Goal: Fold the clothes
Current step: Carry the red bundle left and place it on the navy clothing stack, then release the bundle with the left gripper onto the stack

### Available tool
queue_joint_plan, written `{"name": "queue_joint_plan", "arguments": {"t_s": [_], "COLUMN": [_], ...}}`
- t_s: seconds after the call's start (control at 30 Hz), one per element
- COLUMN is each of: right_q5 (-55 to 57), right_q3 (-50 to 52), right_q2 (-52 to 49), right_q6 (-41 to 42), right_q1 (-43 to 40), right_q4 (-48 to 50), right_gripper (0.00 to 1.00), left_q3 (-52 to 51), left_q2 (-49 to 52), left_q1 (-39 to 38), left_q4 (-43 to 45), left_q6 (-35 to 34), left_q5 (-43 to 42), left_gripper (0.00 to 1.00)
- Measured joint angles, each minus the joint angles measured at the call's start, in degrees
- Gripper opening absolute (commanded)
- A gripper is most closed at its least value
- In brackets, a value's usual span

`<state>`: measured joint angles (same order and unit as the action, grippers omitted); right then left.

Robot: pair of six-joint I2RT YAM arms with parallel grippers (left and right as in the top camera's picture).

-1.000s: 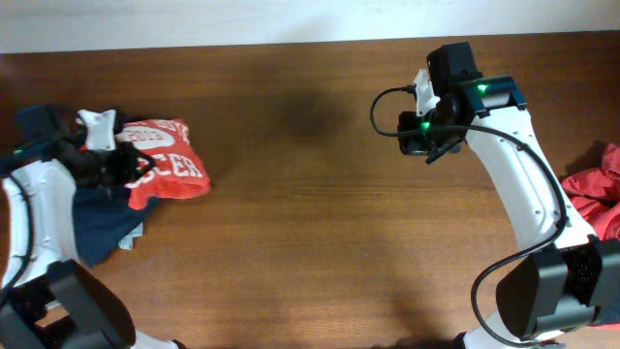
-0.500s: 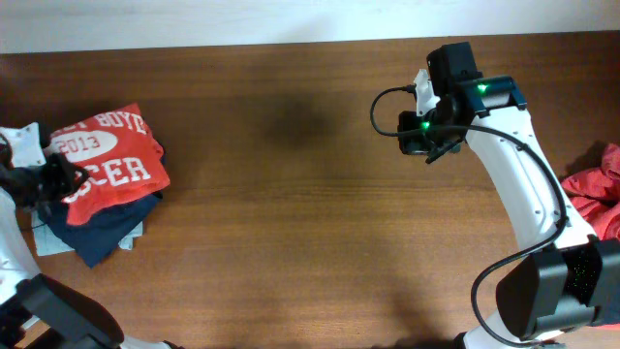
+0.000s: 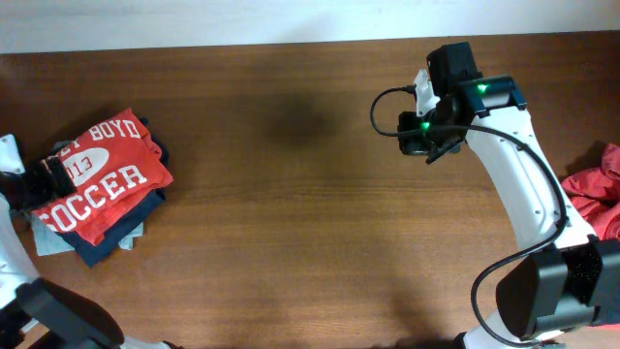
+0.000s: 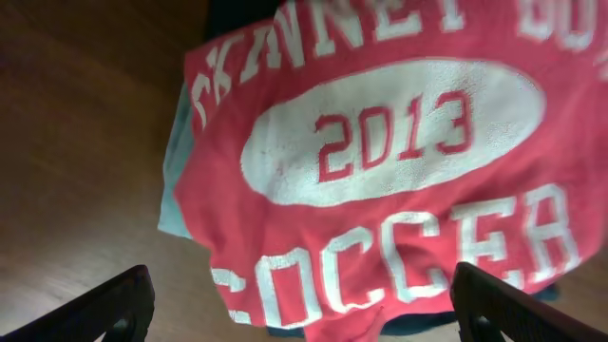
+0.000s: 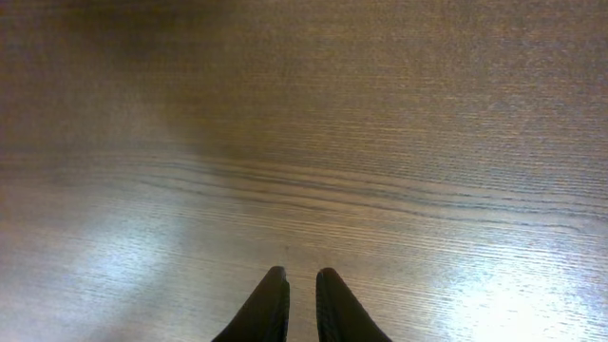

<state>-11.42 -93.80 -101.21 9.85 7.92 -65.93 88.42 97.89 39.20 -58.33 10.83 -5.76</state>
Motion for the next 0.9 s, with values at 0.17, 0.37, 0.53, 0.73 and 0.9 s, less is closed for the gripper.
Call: {"name": "queue_joint_plan", "arguments": {"t_s": [0.17, 0.37, 0.53, 0.73, 0.9], "right_q5": [0.00, 0.00, 0.00, 0.00, -0.04], "right_q3": [0.00, 0.00, 0.00, 0.00, -0.68], "right_q2": [0.00, 0.00, 0.00, 0.00, 0.00], "right_q6": [0.02, 0.00, 0.02, 0.07, -1.09], "right_q1": [0.00, 0.00, 0.00, 0.00, 0.00], "right_q4": [-0.07, -0.31, -0.90, -1.16, -1.46], "right_gripper": [0.16, 0.16, 0.15, 0.15, 0.24], "left_q3": [1.27, 0.59, -0.37, -0.44, 5.35], "left_q2": [-1.60, 2.16, 12.55, 18.43, 15.12], "left_q1": [-0.31, -1.36, -0.59, -0.46, -0.20], "left_q4": [-0.24, 7.80, 11.96, 10.78, 1.97], "left_q6": [-0.55, -3.58, -8.20, -10.60, -11.30], "left_q5": [-7.15, -3.06, 2.10, 4.09, 2.14], "left_gripper": [0.00, 0.01, 0.01, 0.43, 0.63]}}
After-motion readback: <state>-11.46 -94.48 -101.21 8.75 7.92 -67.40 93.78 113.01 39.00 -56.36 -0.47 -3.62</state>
